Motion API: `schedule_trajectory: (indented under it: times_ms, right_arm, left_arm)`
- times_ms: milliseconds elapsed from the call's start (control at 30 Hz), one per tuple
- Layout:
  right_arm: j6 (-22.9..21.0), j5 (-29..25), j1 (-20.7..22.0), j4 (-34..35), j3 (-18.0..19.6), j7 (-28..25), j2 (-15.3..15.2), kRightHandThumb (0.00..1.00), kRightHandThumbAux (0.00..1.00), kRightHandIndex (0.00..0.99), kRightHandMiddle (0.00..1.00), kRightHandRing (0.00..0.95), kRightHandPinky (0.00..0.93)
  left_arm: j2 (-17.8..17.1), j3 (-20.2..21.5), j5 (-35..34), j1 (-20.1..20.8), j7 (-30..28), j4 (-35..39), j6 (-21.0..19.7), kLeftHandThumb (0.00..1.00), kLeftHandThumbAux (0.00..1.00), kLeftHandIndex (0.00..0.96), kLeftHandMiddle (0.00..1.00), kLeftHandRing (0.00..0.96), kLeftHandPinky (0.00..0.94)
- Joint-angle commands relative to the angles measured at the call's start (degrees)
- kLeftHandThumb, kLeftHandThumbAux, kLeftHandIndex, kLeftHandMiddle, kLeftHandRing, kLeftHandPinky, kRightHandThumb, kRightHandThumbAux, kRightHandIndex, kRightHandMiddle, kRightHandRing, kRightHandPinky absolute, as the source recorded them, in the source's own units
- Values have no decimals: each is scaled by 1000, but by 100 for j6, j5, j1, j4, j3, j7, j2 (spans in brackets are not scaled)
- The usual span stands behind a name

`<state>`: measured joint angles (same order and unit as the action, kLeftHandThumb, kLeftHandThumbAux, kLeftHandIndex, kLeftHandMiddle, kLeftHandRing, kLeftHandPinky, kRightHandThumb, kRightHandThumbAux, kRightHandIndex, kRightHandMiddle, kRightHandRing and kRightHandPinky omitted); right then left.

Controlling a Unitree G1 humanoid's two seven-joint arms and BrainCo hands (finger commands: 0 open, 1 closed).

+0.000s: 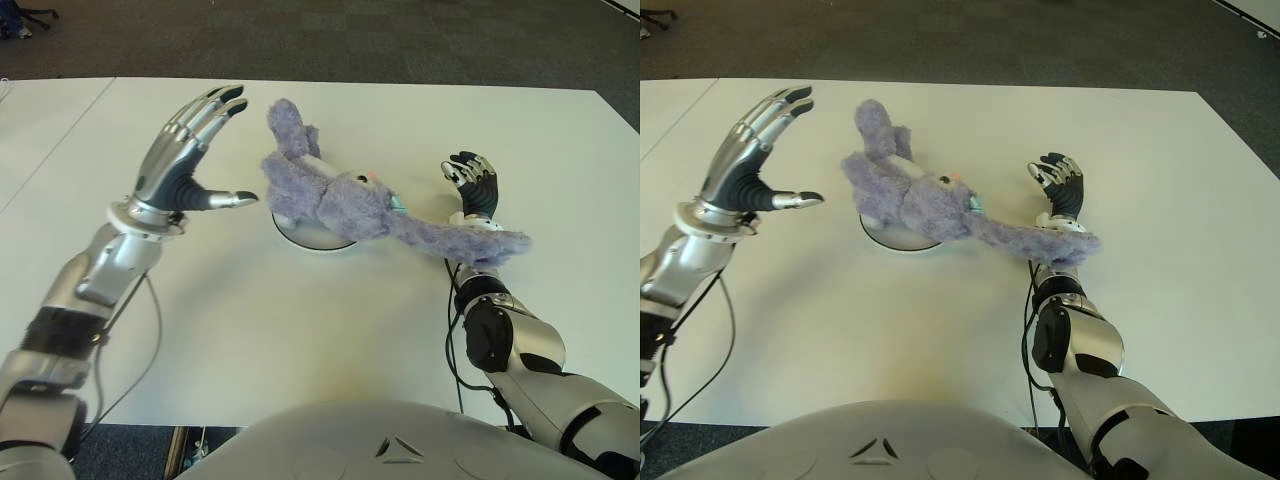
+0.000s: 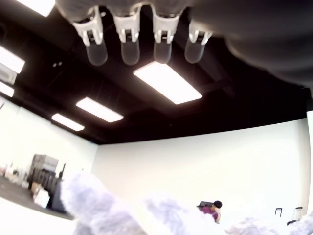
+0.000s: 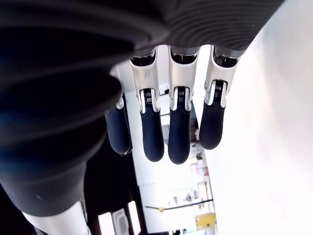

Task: Put the doll into the plate.

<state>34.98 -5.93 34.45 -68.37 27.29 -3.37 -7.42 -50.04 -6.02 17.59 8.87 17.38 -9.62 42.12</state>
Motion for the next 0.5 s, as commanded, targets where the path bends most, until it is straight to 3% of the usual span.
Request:
schedule_trajectory:
  times_ms: [33, 133, 233, 300, 400, 500]
  right_arm:
    - [-405, -99, -1327, -834, 3, 123, 805, 77, 817, 340, 360, 370, 337]
    - [-423, -85, -1309, -836, -11, 144, 796, 75, 810, 336, 357, 363, 336]
    - [-422, -80, -1299, -837, -17, 157, 791, 74, 810, 331, 354, 361, 339]
    - [-417, -84, -1295, -837, -16, 155, 788, 74, 813, 329, 354, 364, 350]
    - [-423, -93, -1286, -838, -14, 153, 780, 80, 820, 333, 357, 369, 352]
    - [-432, -99, -1281, -838, -16, 153, 771, 91, 824, 336, 358, 373, 358]
  left_arm:
    - [-194, 308, -1049, 36, -1075, -944, 524, 31, 241, 0, 0, 0, 0]
    - [63, 260, -1140, 388, -1264, -1554, 761, 37, 247, 0, 0, 0, 0]
    - [587, 93, -726, 1261, -1124, -3081, 1072, 34, 246, 0, 0, 0, 0]
    - [855, 31, -437, 1618, -827, -3767, 1135, 18, 268, 0, 0, 0, 0]
    - [1149, -4, -147, 1911, -368, -4234, 1067, 2, 298, 0, 0, 0, 0]
    - [1223, 0, -47, 2049, -277, -4465, 1152, 0, 304, 0, 0, 0, 0]
